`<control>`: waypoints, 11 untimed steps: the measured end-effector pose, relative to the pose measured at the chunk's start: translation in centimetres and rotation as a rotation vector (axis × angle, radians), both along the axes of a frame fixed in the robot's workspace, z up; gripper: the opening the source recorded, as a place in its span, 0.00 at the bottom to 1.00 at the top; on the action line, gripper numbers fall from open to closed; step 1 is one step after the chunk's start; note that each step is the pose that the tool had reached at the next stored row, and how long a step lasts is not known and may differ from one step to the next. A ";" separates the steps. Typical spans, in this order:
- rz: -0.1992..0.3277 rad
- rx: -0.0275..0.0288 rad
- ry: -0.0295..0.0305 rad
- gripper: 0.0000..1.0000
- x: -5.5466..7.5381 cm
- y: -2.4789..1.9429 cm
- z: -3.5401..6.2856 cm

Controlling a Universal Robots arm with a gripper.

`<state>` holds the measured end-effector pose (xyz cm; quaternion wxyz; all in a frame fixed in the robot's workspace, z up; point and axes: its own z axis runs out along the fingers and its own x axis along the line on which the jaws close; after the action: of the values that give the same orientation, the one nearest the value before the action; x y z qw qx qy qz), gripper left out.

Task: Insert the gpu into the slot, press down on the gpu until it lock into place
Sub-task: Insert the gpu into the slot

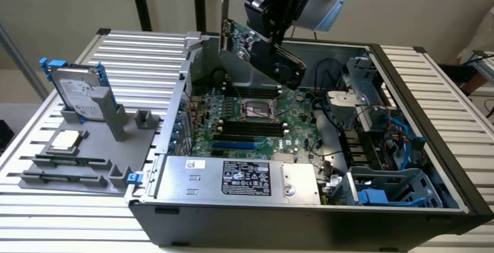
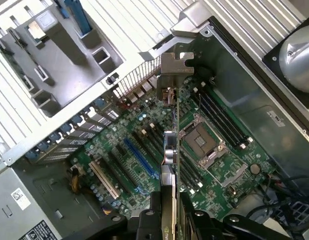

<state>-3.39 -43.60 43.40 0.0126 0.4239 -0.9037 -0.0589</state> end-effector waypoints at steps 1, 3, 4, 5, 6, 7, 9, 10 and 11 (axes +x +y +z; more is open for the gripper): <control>0.013 0.0010 -0.0054 0.26 0.0 -0.01 -0.01; 0.042 0.0029 -0.0164 0.26 0.0 0.00 -0.04; 0.056 0.0036 -0.0216 0.26 0.0 0.00 -0.05; 0.070 0.0043 -0.0263 0.26 0.0 0.00 -0.06; 0.084 0.0050 -0.0311 0.26 0.0 0.00 -0.08; 0.099 0.0055 -0.0355 0.26 0.0 -0.01 -0.09; 0.131 0.0069 -0.0430 0.26 0.0 -0.01 -0.14; 0.148 0.0075 -0.0464 0.26 0.0 -0.01 -0.18; 0.165 0.0080 -0.0490 0.26 0.0 -0.01 -0.22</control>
<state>-3.39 -43.60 43.18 -0.0064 0.4983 -0.8655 -0.0508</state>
